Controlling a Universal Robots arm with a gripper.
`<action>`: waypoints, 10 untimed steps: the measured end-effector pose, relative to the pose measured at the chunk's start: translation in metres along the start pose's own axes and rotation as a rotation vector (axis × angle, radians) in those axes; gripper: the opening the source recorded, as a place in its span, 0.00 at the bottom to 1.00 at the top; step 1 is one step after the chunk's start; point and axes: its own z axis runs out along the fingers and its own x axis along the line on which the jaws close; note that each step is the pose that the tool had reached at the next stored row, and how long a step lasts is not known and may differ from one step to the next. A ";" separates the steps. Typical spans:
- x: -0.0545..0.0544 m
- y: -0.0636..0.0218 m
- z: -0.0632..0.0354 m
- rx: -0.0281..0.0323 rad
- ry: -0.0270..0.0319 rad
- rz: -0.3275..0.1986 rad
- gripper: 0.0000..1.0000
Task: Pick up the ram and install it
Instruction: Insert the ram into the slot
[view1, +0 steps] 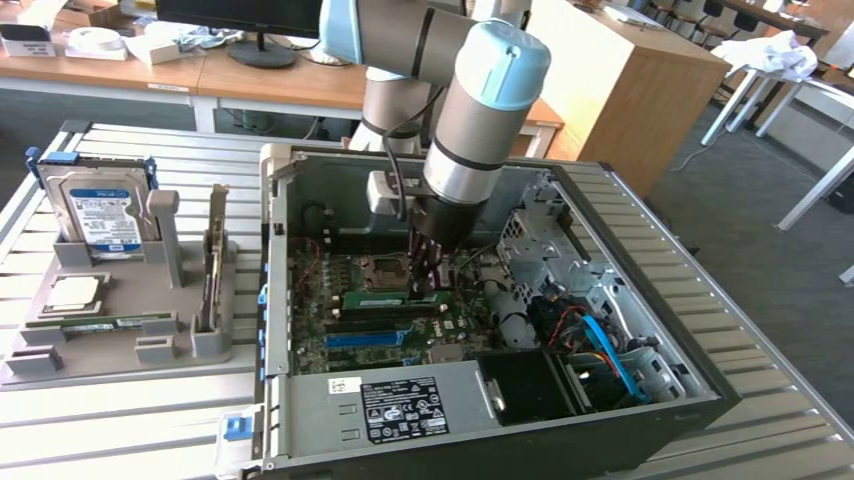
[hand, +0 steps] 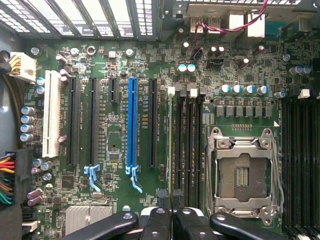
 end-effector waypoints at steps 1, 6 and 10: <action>0.000 0.0000 0.0005 0.0000 0.0000 0.000 0.12; 0.000 -0.0001 0.0023 0.0000 0.0001 0.000 0.12; 0.000 -0.0001 0.0025 -0.0001 0.0001 0.000 0.12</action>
